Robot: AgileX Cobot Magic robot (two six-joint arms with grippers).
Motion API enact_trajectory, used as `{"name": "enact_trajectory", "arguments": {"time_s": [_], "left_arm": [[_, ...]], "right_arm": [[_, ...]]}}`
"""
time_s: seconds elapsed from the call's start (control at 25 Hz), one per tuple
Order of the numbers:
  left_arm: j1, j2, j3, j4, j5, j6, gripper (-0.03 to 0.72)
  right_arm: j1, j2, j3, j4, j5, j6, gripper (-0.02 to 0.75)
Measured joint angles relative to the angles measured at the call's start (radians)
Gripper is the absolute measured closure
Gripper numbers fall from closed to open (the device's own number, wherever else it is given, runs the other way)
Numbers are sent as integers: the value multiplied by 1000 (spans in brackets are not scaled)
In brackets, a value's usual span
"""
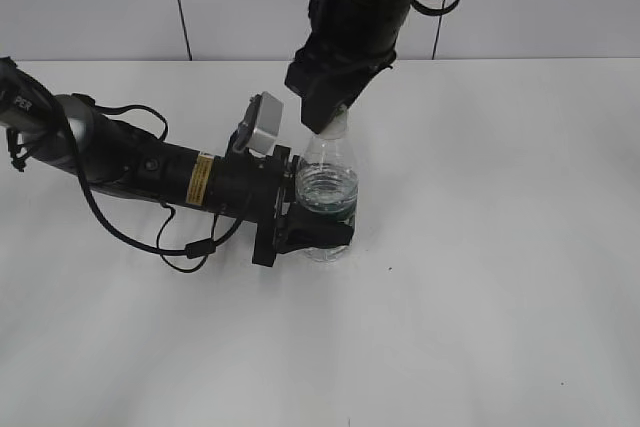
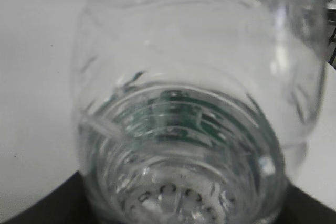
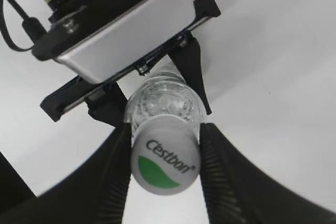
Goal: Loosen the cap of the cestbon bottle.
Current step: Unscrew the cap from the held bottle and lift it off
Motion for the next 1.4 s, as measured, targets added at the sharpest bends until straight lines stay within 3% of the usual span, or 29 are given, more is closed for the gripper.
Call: {"name": "enact_trajectory", "arguments": {"time_s": [0.76,1.4], "left_arm": [[0,-1,-4,21,3,0,280],[-1,-1,-8,22,3,-4,280]], "right_arm": [[3,0,0,-28,5,-615,435],[5,-2,0,-50,12,-895,435]]}}
